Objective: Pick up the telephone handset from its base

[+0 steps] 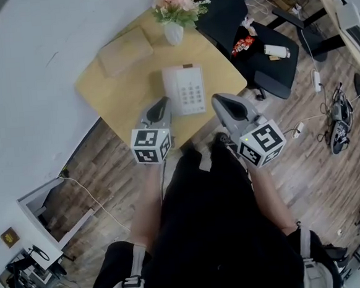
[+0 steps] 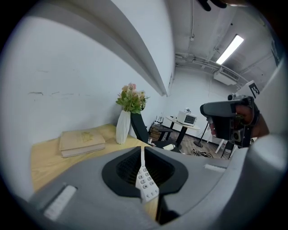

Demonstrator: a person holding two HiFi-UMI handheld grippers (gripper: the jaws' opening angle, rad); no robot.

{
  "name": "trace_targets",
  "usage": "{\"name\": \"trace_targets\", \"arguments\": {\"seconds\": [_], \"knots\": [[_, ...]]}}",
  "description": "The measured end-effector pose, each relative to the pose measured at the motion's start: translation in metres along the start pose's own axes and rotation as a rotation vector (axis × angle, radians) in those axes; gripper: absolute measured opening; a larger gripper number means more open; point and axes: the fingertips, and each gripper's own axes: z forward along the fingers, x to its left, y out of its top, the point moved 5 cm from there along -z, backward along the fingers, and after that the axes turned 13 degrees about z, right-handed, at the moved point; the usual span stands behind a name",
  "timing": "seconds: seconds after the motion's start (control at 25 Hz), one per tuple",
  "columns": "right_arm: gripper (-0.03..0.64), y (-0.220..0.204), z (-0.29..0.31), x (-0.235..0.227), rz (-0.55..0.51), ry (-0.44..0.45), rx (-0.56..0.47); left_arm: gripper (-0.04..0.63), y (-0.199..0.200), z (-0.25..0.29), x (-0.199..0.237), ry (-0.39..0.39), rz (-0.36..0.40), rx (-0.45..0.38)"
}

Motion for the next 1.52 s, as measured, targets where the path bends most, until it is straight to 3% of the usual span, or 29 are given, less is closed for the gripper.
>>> {"name": "trace_targets", "arguments": {"seconds": [0.48, 0.56, 1.52], "knots": [[0.003, -0.013, 0.01, -0.027, -0.003, 0.072, 0.117, 0.028, -0.03, 0.02, 0.004, 0.083, -0.088, 0.07], [0.003, -0.014, 0.014, -0.032, -0.004, 0.087, 0.132, 0.074, -0.034, 0.025, 0.005, 0.1, -0.1, 0.08], [0.003, -0.035, 0.033, -0.105, 0.006, 0.175, 0.293, 0.19, -0.092, 0.089, 0.004, 0.231, -0.19, 0.204]]}}
